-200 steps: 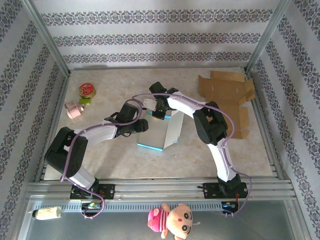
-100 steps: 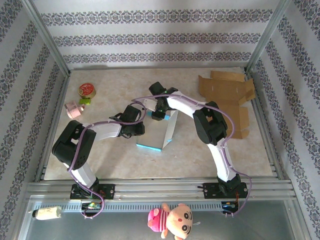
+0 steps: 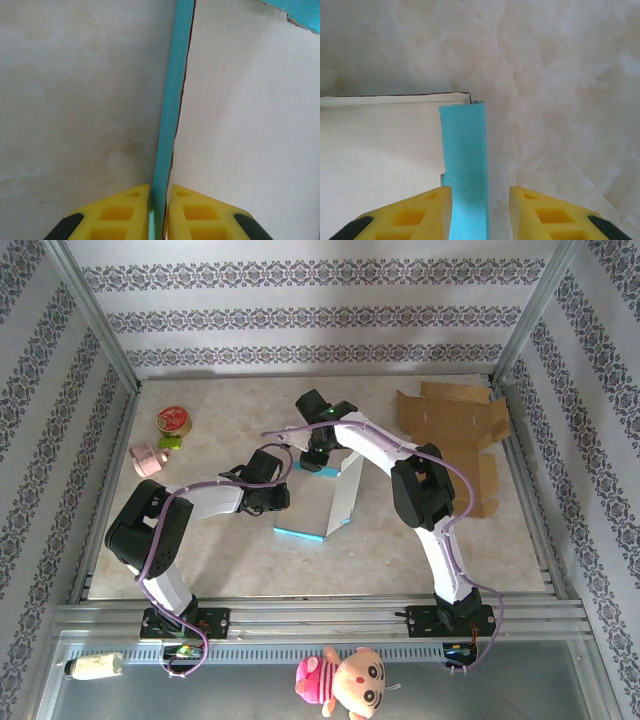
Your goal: Fold the paper box
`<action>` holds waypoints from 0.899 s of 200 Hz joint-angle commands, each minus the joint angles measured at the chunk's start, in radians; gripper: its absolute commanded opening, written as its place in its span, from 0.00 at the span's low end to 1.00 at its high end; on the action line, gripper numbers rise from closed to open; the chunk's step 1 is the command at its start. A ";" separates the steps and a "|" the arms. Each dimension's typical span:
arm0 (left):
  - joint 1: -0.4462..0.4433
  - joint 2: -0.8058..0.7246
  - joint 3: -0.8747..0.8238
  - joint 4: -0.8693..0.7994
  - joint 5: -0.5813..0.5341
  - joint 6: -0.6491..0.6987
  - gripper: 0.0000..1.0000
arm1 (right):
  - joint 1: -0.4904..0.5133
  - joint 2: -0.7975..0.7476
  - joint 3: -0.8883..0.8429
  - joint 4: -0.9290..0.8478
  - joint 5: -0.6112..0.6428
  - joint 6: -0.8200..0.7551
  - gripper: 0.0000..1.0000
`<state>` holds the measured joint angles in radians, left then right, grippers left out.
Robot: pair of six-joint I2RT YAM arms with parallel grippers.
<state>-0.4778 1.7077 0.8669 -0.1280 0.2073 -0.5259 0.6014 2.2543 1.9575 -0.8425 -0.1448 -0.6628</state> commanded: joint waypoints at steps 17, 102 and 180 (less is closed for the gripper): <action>-0.010 0.023 0.008 0.022 -0.001 0.015 0.14 | -0.014 0.050 0.077 -0.114 0.052 -0.079 0.35; -0.009 0.018 0.008 0.030 0.005 0.008 0.14 | -0.021 0.222 0.310 -0.310 0.066 -0.165 0.32; -0.010 0.013 0.009 0.030 0.004 0.009 0.14 | -0.029 0.228 0.359 -0.371 -0.053 -0.102 0.30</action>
<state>-0.4778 1.7077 0.8669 -0.1272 0.2081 -0.5262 0.5907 2.4790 2.2627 -1.1492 -0.1123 -0.8101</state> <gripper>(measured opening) 0.143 0.294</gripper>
